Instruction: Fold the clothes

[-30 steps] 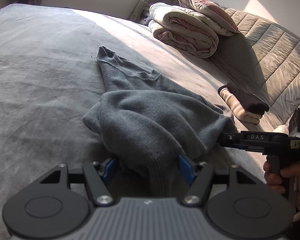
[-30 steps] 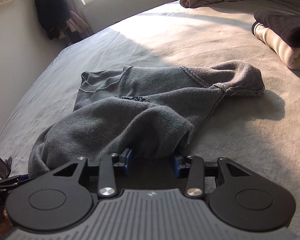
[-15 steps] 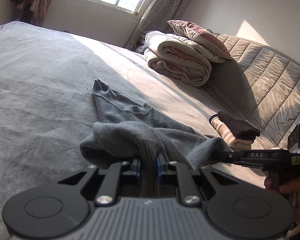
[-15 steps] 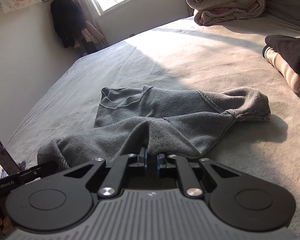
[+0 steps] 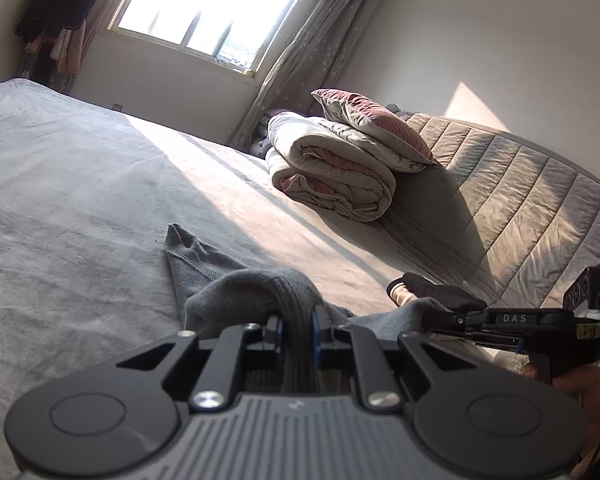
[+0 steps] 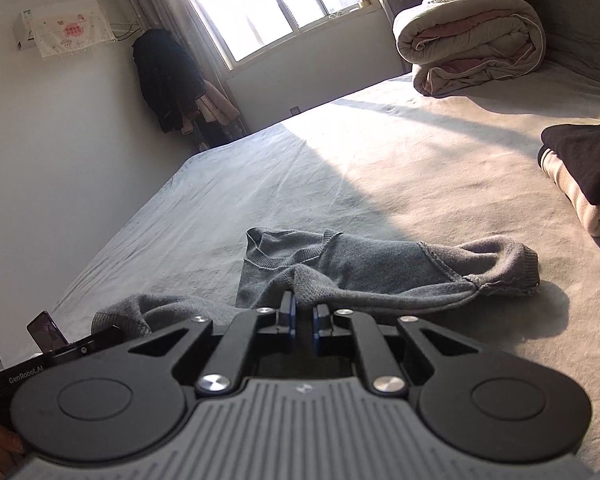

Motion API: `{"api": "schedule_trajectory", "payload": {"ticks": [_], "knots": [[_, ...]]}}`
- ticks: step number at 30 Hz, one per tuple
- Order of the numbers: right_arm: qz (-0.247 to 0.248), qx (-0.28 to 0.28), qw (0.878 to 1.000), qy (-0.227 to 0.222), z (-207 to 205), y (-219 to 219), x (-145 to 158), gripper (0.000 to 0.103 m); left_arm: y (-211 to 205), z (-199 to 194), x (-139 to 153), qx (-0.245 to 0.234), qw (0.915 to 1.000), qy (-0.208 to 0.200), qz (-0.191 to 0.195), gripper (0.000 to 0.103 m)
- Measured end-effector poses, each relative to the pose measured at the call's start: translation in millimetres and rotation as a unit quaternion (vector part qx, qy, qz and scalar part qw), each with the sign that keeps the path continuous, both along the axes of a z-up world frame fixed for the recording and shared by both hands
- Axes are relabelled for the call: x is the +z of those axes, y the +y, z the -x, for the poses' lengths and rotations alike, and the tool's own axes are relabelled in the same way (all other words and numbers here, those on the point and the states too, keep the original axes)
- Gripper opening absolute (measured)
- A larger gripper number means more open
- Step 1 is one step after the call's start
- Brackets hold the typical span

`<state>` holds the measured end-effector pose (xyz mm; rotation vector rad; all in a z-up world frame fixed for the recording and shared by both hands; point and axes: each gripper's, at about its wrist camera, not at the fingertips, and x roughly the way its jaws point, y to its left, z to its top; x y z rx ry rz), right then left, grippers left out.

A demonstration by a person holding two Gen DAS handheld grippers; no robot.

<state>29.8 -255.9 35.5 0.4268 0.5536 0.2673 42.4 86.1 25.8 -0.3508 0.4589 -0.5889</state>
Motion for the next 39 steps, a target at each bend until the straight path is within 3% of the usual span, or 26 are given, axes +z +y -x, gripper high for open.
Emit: {"api": "schedule_trajectory", "payload": {"ticks": [6,10,14,18,24,27,28,29,31,39], "knots": [[-0.025,-0.011,1.0,-0.011,10,-8,14,0.01,8,4,6,-0.001,1.0,0.0,-0.002,0.013],[-0.016,-0.015,1.0,0.0,6,-5,14,0.01,7,-5,-1,-0.002,0.9994,0.03,-0.016,0.014],[-0.01,-0.017,0.999,0.031,-13,1,-1,0.01,1,-21,-20,0.003,0.9951,0.085,-0.051,0.014],[-0.001,-0.024,0.998,0.056,-33,11,-25,0.01,1,-37,-40,0.02,0.9904,0.125,-0.056,0.014],[0.022,-0.021,0.998,0.058,-49,23,-56,0.016,5,-46,-52,0.039,0.9863,0.153,-0.048,0.016],[0.002,-0.019,0.998,0.065,-51,13,-61,0.018,2,-45,-53,0.029,0.9865,0.15,-0.06,0.022],[-0.004,-0.018,0.998,0.067,-51,10,-62,0.025,2,-44,-53,0.024,0.9865,0.15,-0.061,0.027],[-0.008,-0.02,0.997,0.067,-49,6,-61,0.04,2,-43,-54,0.02,0.9865,0.15,-0.062,0.032],[-0.012,-0.021,0.998,0.062,-43,1,-58,0.052,4,-42,-53,0.02,0.9864,0.15,-0.064,0.035],[0.017,0.079,0.995,0.062,-26,11,-48,0.051,18,-41,-51,0.045,0.9861,0.154,-0.043,0.037]]}}
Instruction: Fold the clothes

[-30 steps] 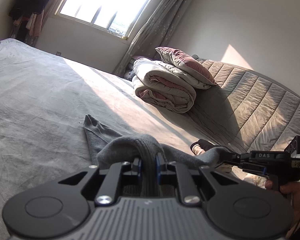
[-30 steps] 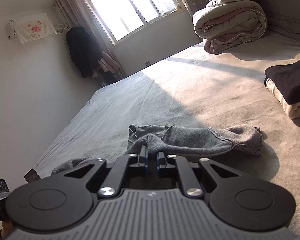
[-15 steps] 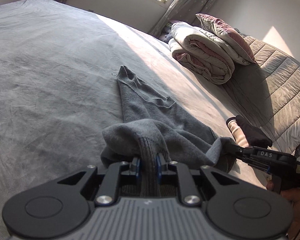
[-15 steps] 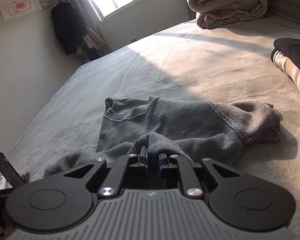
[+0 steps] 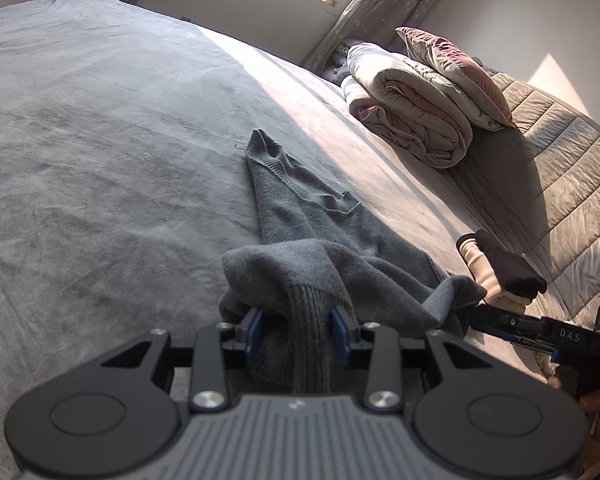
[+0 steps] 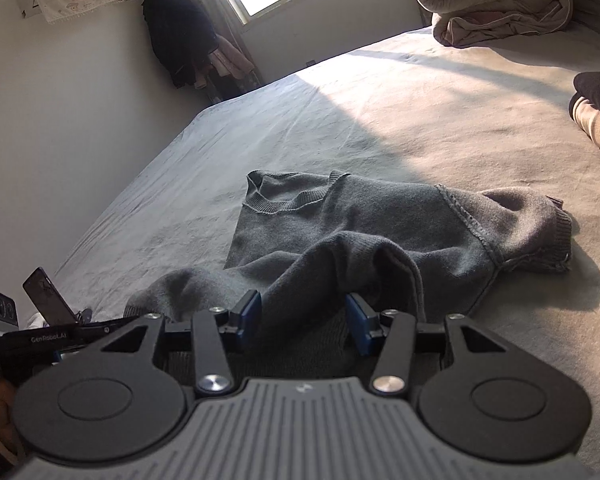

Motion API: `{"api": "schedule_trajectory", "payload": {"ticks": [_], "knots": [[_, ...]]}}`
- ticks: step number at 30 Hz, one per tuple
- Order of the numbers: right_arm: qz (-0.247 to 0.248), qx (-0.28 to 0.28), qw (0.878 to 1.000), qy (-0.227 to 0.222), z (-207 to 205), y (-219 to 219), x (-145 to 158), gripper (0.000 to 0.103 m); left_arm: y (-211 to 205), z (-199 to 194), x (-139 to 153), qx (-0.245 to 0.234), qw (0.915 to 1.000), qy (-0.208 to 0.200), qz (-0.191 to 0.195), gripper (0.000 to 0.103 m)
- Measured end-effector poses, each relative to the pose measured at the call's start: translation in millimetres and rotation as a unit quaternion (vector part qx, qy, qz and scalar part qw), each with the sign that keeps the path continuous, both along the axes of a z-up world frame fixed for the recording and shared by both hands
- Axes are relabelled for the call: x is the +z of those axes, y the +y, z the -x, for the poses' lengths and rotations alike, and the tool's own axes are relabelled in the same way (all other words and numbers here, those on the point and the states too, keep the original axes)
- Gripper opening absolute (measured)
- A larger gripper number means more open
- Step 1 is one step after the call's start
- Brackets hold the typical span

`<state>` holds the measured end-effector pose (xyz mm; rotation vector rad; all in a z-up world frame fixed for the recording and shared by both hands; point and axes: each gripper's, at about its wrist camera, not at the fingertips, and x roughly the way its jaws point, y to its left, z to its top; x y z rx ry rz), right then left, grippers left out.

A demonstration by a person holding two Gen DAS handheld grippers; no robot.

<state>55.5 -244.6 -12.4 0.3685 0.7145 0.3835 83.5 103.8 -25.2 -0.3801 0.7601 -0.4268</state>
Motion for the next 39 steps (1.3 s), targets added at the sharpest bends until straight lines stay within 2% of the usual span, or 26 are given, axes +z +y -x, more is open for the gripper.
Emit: {"api": "schedule_trajectory", "payload": {"ticks": [2,5,14,15,17,18,20,23,28,33,39], "knots": [[0.021,0.023,0.999,0.008,2,7,-3,0.052,0,1,1,0.001,1.0,-0.003,0.001,0.037],[0.059,0.027,0.998,0.011,2,17,-12,0.052,-3,1,2,0.001,1.0,-0.004,-0.003,0.037],[0.078,0.013,0.997,0.009,-13,33,-31,0.05,-6,5,2,-0.002,1.0,-0.003,-0.004,0.035],[0.079,0.014,0.997,0.007,-14,35,-31,0.047,-7,5,2,-0.005,1.0,-0.003,-0.005,0.035],[0.081,0.017,0.997,0.008,-14,38,-31,0.013,-11,6,1,-0.012,0.9999,-0.006,-0.01,0.034],[0.078,0.017,0.997,0.01,-14,39,-30,0.013,-13,6,1,-0.016,0.9997,-0.008,-0.014,0.031],[0.07,0.018,0.997,0.012,-8,40,-25,0.012,-15,7,2,-0.021,0.9995,-0.013,-0.021,0.018],[0.053,0.026,0.998,0.009,8,40,-10,0.012,-15,9,7,-0.038,0.9991,-0.017,-0.012,0.014],[0.025,0.026,0.999,0.01,39,32,21,0.011,-21,23,16,-0.078,0.9962,-0.037,-0.017,0.013],[-0.007,0.008,1.0,0.021,64,17,47,0.011,-25,38,22,-0.124,0.9914,-0.043,-0.003,0.013],[0.006,-0.028,0.999,0.024,98,-4,64,0.011,-32,59,27,-0.175,0.9828,-0.06,0.0,0.013]]}}
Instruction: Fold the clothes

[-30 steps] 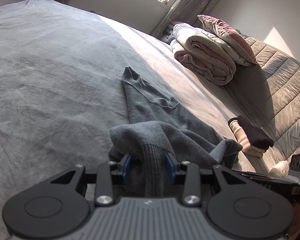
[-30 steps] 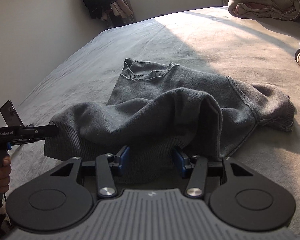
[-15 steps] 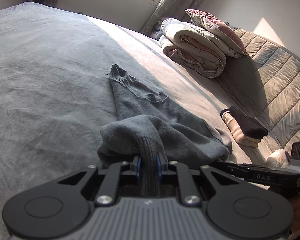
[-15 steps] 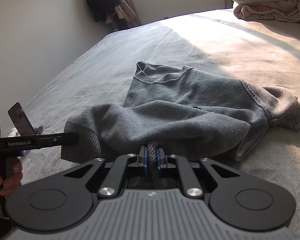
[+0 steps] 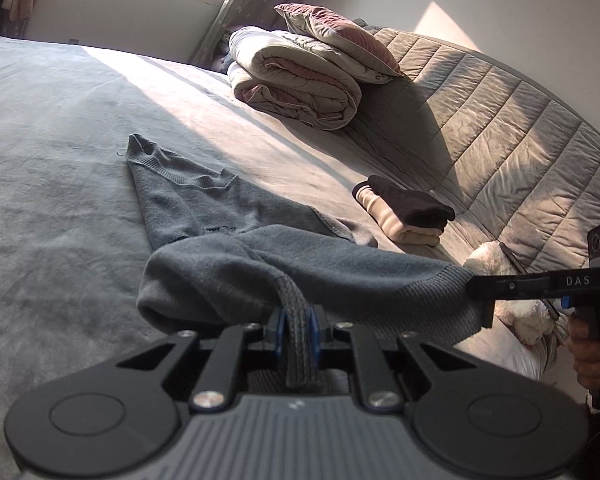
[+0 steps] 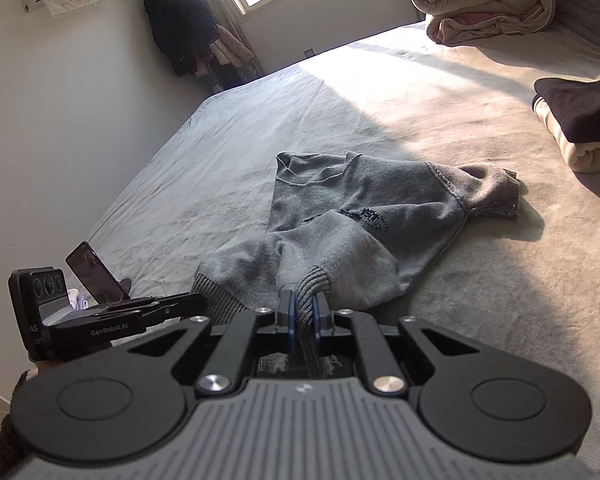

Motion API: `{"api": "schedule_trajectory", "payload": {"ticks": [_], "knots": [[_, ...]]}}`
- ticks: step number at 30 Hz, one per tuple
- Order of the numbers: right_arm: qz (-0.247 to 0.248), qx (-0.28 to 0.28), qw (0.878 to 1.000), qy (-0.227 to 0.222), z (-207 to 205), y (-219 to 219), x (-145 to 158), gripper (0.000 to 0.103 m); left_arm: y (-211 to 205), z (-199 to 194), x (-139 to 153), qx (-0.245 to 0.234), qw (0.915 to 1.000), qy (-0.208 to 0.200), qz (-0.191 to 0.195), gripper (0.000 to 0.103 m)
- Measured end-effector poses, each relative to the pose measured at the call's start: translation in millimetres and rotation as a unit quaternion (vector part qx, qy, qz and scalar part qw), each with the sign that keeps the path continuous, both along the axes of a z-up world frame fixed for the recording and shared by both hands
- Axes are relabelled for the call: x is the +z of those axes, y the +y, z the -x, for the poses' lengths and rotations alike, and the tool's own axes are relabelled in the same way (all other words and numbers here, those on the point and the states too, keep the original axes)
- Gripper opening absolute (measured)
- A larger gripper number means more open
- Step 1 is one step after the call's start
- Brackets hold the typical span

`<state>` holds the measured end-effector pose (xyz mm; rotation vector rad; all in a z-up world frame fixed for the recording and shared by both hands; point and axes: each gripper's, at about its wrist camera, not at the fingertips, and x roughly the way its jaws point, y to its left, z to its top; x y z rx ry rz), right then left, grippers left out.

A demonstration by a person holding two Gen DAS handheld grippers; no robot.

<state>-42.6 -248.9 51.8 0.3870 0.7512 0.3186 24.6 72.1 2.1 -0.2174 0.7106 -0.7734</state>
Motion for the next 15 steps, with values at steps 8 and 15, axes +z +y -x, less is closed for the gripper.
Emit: {"api": "schedule_trajectory", "payload": {"ticks": [8,15], "knots": [[0.019,-0.058,0.998,0.032,32,-41,-16,0.011,3,13,-1,-0.003,1.0,0.004,-0.008,0.024],[0.047,-0.095,0.991,0.076,51,-64,-39,0.011,13,-3,-14,0.062,0.9968,0.046,-0.02,0.049]]}}
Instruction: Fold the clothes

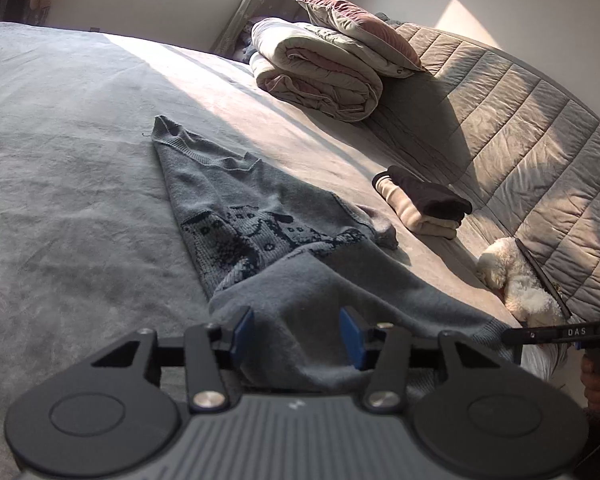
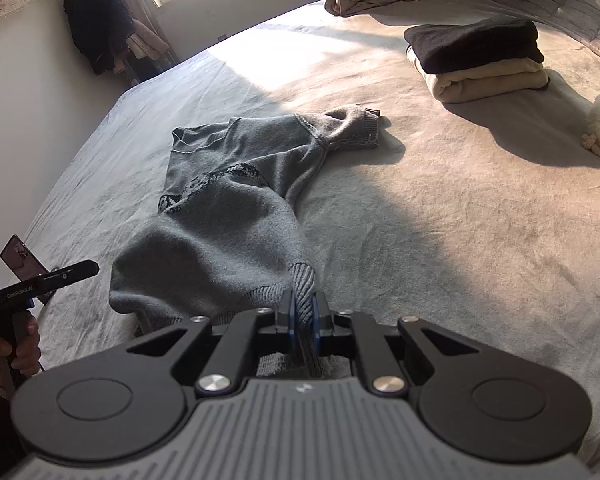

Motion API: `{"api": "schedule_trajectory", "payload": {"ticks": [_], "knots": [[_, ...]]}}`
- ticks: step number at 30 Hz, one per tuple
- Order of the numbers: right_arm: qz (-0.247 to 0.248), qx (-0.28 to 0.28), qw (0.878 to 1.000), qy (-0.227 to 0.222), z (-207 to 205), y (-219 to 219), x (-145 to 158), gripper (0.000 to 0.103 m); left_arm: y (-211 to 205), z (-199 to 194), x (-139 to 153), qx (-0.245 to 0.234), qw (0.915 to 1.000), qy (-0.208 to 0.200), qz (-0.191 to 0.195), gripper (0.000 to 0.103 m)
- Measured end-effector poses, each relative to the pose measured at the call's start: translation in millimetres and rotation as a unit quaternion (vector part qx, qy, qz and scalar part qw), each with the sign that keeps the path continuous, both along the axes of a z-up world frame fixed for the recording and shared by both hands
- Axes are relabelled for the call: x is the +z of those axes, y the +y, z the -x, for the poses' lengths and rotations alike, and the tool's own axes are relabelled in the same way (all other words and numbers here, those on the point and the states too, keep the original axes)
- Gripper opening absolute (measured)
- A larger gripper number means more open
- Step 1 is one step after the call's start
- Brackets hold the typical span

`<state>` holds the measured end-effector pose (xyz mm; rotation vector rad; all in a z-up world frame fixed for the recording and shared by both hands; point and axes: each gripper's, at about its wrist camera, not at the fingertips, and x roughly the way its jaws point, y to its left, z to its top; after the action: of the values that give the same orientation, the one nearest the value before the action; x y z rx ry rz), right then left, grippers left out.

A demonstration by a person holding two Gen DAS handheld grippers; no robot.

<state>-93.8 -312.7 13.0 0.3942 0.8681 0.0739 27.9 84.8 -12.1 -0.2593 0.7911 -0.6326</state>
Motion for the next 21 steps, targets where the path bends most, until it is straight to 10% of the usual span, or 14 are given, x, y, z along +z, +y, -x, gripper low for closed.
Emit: {"api": "schedule_trajectory", "payload": {"ticks": [13,17,21], "knots": [[0.036,-0.03,0.998,0.039,-5,-16,-19,0.018,20,-28,-24,0.104,0.9915,0.078,0.008,0.05],[0.049,-0.032,0.998,0.03,-16,-12,-9,0.044,17,-33,-23,0.104,0.991,0.082,0.017,0.05],[0.053,-0.039,0.998,0.025,-28,-10,-3,0.044,12,-39,-21,0.105,0.9909,0.081,0.024,0.05]]}}
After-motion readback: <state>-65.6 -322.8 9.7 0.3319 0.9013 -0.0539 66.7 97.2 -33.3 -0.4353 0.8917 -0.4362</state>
